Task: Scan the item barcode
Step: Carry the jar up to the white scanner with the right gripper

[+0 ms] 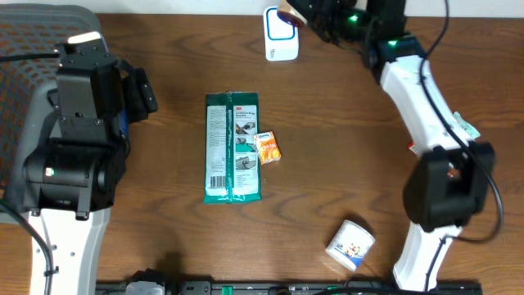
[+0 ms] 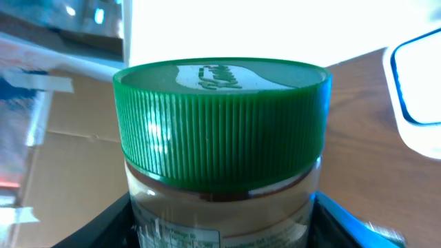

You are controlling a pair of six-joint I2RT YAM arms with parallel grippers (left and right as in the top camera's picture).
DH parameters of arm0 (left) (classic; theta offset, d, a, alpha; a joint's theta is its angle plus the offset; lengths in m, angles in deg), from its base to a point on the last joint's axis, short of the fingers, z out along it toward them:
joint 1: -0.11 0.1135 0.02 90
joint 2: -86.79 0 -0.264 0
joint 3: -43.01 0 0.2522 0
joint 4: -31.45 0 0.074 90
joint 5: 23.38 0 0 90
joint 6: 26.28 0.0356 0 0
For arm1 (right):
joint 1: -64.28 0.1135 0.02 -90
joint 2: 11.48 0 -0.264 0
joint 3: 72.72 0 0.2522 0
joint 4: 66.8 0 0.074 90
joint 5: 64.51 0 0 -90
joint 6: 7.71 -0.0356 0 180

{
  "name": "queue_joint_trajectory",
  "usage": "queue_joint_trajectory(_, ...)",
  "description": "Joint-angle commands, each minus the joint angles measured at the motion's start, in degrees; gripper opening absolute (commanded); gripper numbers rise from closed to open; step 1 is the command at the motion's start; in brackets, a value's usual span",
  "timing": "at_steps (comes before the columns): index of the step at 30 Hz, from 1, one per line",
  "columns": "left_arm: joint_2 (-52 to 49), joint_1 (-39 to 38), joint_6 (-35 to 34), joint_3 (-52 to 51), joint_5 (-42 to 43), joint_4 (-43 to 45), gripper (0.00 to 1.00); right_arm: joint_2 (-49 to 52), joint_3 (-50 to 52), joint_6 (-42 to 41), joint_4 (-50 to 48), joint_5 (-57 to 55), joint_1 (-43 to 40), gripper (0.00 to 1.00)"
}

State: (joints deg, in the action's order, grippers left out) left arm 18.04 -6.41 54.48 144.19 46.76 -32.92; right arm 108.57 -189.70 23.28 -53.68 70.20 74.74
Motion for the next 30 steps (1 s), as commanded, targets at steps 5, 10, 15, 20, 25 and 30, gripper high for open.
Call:
queue_joint_trajectory(5,-0.1,0.1,-0.5,0.4,-0.8,0.0,0.92,11.5,-0.6,-13.2,-16.3,-0.9,0.6,0.01)
queue_joint_trajectory(10,-0.1,0.1,-0.5,0.4,-0.8,0.0,0.92,19.1,-0.6,-13.7,-26.2,-3.8,1.0,0.01)
queue_joint_trajectory(15,-0.1,0.1,-0.5,0.4,-0.8,0.0,0.92,23.1,-0.6,-13.2,-30.6,-6.4,1.6,0.01)
queue_joint_trajectory(20,-0.1,0.1,-0.5,0.4,-0.8,0.0,0.92,23.5,-0.6,-10.6,-30.8,-9.6,2.7,0.01)
queue_joint_trajectory(25,-0.1,0.1,-0.5,0.4,-0.8,0.0,0.92,23.5,-0.6,-10.6,-32.2,-13.4,4.6,0.01)
queue_joint_trajectory(30,-0.1,0.1,-0.5,0.4,-0.8,0.0,0.92,23.5,-0.6,-10.6,-30.2,-19.1,5.4,0.01)
